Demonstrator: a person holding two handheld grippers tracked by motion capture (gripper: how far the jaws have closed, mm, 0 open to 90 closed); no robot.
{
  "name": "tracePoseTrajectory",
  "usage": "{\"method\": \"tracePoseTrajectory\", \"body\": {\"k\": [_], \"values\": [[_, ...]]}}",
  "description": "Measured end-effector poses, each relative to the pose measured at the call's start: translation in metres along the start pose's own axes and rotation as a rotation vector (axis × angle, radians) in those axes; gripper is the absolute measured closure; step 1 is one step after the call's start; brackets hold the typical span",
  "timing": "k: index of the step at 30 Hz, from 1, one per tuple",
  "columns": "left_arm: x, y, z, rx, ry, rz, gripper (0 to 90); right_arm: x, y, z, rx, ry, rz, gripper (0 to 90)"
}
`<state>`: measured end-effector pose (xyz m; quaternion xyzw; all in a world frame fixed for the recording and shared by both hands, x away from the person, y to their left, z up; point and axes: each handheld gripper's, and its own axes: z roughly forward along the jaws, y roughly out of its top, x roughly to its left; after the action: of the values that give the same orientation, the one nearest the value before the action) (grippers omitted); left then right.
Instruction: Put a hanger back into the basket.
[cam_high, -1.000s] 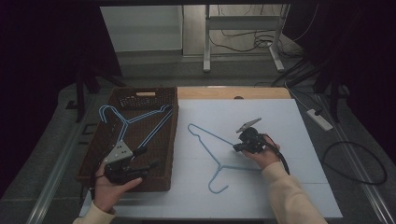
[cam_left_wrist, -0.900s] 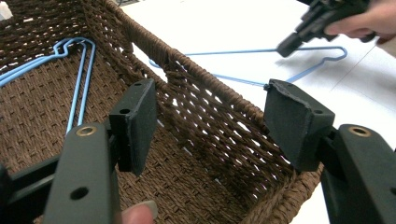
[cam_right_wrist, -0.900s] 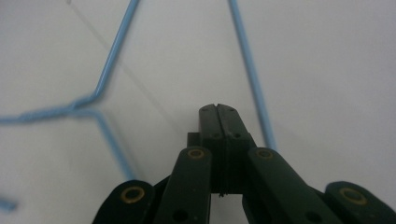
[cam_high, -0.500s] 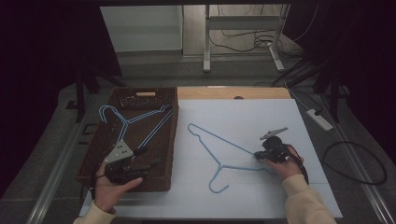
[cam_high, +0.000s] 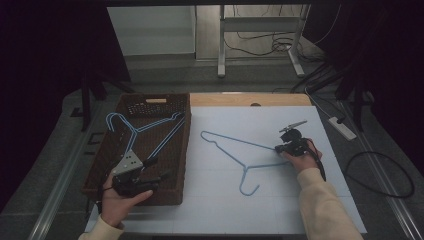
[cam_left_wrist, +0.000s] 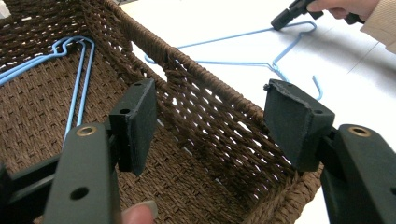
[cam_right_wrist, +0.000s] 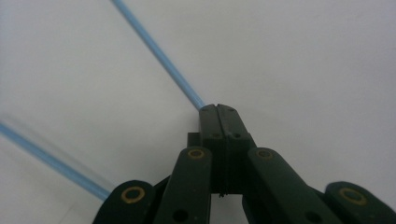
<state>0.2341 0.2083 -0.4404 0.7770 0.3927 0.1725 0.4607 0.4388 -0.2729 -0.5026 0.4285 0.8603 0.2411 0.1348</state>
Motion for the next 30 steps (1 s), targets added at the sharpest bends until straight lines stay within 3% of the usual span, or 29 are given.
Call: {"method": "tracePoseTrajectory", "body": {"k": [3, 9, 12, 15, 21, 26, 30], "values": [[0.000, 0.000, 0.000, 0.000, -0.002, -0.001, 35.6, 0.012, 0.006, -0.002, -0.028, 0.015, -0.013, 90.0], [0.001, -0.001, 0.002, 0.005, -0.003, -0.002, 35.6, 0.077, 0.018, -0.011, -0.048, 0.102, -0.157, 90.0], [0.000, 0.000, 0.000, 0.001, -0.001, 0.001, 35.6, 0.103, 0.026, -0.005, -0.036, 0.129, -0.197, 90.0], [0.000, 0.000, -0.001, -0.005, 0.000, 0.002, 35.6, 0.117, 0.034, 0.006, -0.025, 0.133, -0.196, 90.0], [0.001, 0.000, -0.001, -0.004, -0.002, 0.000, 35.7, 0.125, 0.040, 0.026, -0.005, 0.101, -0.169, 90.0], [0.001, 0.000, -0.002, -0.005, -0.001, 0.002, 35.7, 0.121, 0.036, 0.027, 0.009, 0.108, -0.149, 90.0], [0.001, 0.001, -0.002, -0.006, 0.000, 0.001, 35.7, 0.124, 0.030, 0.022, 0.015, 0.131, -0.162, 90.0]]}}
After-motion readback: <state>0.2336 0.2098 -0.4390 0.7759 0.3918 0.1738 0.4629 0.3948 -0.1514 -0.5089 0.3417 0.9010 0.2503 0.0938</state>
